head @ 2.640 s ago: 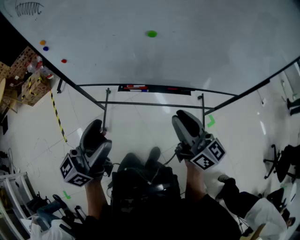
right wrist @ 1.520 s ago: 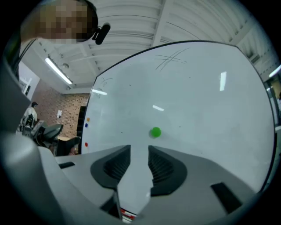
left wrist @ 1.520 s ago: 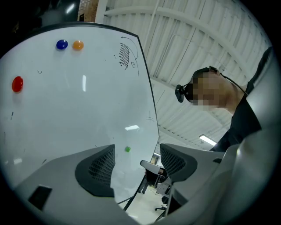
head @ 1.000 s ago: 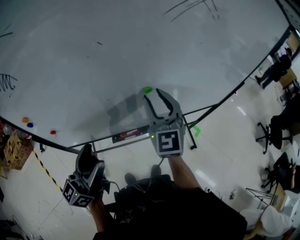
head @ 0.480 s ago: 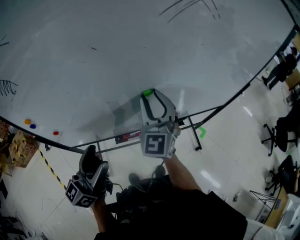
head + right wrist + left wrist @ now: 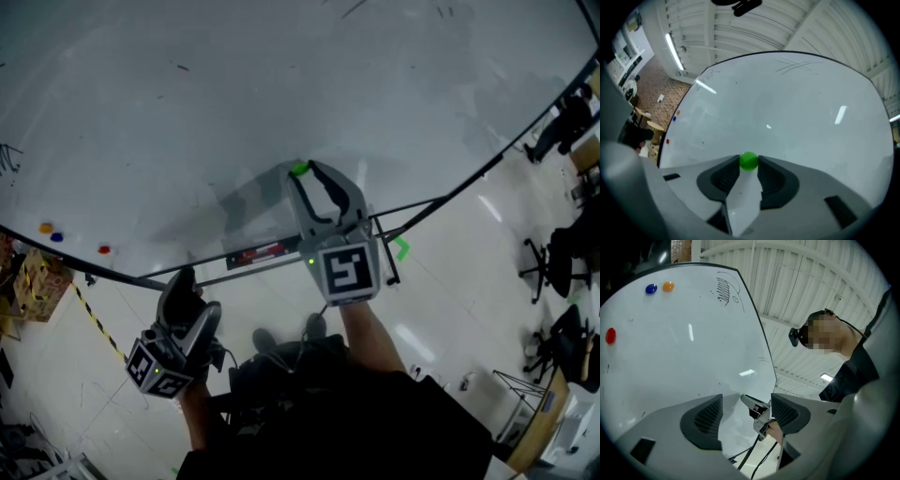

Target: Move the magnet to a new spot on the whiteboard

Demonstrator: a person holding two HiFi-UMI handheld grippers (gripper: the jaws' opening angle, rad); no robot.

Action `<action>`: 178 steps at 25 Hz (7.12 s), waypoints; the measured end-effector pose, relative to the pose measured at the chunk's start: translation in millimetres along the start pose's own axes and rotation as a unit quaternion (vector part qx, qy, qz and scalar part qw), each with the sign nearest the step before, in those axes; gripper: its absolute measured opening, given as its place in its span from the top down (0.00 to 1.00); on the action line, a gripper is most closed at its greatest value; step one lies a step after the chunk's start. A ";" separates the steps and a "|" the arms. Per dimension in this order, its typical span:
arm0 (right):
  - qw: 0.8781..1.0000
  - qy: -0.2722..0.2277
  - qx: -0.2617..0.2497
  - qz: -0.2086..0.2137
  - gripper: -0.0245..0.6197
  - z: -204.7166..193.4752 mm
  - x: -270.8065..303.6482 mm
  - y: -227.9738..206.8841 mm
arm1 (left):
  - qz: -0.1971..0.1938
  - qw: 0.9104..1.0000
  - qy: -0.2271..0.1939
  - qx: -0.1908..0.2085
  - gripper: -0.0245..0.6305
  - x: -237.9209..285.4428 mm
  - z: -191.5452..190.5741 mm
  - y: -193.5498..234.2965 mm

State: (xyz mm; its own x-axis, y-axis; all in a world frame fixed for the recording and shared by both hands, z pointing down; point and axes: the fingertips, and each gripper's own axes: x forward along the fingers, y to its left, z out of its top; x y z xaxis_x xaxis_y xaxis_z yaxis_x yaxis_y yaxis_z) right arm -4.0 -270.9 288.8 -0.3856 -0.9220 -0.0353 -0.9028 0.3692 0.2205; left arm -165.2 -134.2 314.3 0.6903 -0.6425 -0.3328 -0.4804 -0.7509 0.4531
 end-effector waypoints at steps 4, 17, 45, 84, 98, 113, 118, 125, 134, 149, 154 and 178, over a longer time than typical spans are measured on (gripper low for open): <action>0.997 -0.002 0.051 0.050 0.73 0.0 -17.4 -1.3 | -0.008 1.000 0.006 -0.006 0.49 6.0 -5.4 -2.0; 0.953 -0.030 0.243 0.176 0.73 -13.4 -85.7 -16.2 | -0.037 0.999 0.015 -0.037 0.49 22.7 -10.8 -18.6; 0.941 -0.042 0.251 0.222 0.73 -13.5 -116.4 -24.8 | -0.009 0.998 0.034 -0.048 0.49 43.0 -37.9 -38.9; 0.996 0.045 -0.080 -0.010 0.73 -29.0 -2.0 -17.9 | 0.026 0.999 0.003 -0.028 0.45 21.0 -12.5 -19.7; 0.995 0.046 -0.081 -0.021 0.71 -32.0 3.8 -15.9 | 0.033 0.999 0.020 -0.014 0.45 21.4 -17.7 -14.4; 0.998 0.027 0.039 0.051 0.70 -19.9 -25.8 4.6 | 0.001 0.999 0.044 -0.028 0.45 26.1 -25.7 -13.9; 0.985 0.015 0.128 0.118 0.70 -15.4 -49.4 24.4 | -0.016 0.997 0.056 -0.045 0.45 24.2 -35.3 -13.2; 0.967 0.032 0.209 0.141 0.75 -27.8 -81.1 45.6 | -0.053 0.992 0.078 -0.083 0.45 14.7 -55.1 -16.9; 0.959 0.040 0.244 0.137 0.82 -41.4 -104.9 58.0 | -0.080 0.988 0.090 -0.101 0.45 9.5 -64.6 -18.7; 0.937 -0.016 0.270 0.220 0.82 -25.6 -206.9 -4.5 | -0.032 0.995 0.075 -0.060 0.45 45.0 -106.2 -134.7; 0.919 -0.026 0.294 0.262 0.82 -35.3 -246.3 -17.8 | 0.005 0.996 0.067 -0.053 0.45 46.6 -131.1 -172.0; 0.912 -0.040 0.291 0.286 0.82 3.1 -301.2 51.1 | -0.007 0.997 0.051 -0.052 0.45 -29.0 -109.2 -221.9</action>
State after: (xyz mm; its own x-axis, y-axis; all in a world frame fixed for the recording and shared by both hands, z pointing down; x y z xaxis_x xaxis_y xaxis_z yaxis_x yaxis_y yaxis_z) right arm 65.5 26.0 307.7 -0.8169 -0.5564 -0.1520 -0.4892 0.8079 -0.3286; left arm -19.5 67.7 313.7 0.7513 -0.6083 -0.2560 -0.4151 -0.7371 0.5332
